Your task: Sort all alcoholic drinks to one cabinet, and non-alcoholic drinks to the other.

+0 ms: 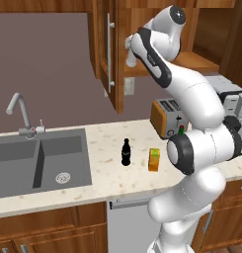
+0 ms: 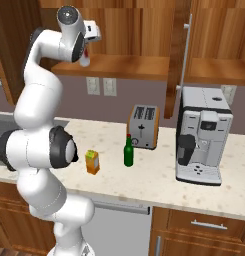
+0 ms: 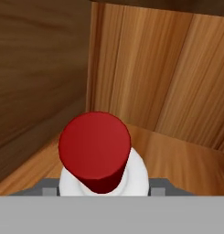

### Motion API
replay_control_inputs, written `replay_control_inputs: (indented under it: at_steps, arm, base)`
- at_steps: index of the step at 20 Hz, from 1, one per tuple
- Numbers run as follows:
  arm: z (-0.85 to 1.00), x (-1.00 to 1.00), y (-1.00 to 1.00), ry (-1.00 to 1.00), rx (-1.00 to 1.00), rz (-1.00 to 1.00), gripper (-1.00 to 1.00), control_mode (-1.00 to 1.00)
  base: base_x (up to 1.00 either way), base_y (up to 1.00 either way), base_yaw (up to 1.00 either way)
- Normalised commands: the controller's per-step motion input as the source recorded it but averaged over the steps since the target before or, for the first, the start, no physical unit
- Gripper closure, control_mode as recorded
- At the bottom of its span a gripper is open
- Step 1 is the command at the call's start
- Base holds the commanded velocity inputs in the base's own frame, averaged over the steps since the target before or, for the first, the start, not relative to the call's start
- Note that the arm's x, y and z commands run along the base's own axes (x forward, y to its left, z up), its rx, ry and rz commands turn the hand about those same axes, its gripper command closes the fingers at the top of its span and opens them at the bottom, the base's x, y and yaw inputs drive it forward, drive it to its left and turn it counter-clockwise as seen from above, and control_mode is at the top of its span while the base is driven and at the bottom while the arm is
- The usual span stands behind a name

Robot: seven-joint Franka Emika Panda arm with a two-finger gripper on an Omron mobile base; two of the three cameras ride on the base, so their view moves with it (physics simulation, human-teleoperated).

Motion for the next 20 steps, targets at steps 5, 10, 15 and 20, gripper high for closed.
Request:
replay_control_inputs:
  at_steps: [5,10,15,20]
  arm:
    - [-0.22,0.38,0.00,0.00,0.00,0.00,1.00,-1.00]
    - [-0.13,0.23,0.00,0.00,0.00,0.00,1.00,-1.00]
    - [-0.05,0.09,0.00,0.00,0.00,0.00,-1.00,-1.00]
    - [0.00,0.10,0.00,0.00,0.00,0.00,-1.00,-1.00]
  base:
    - [0.00,0.00,0.00]
    - [0.00,0.00,0.00]
    - [0.00,0.00,0.00]
    - [0.00,0.00,0.00]
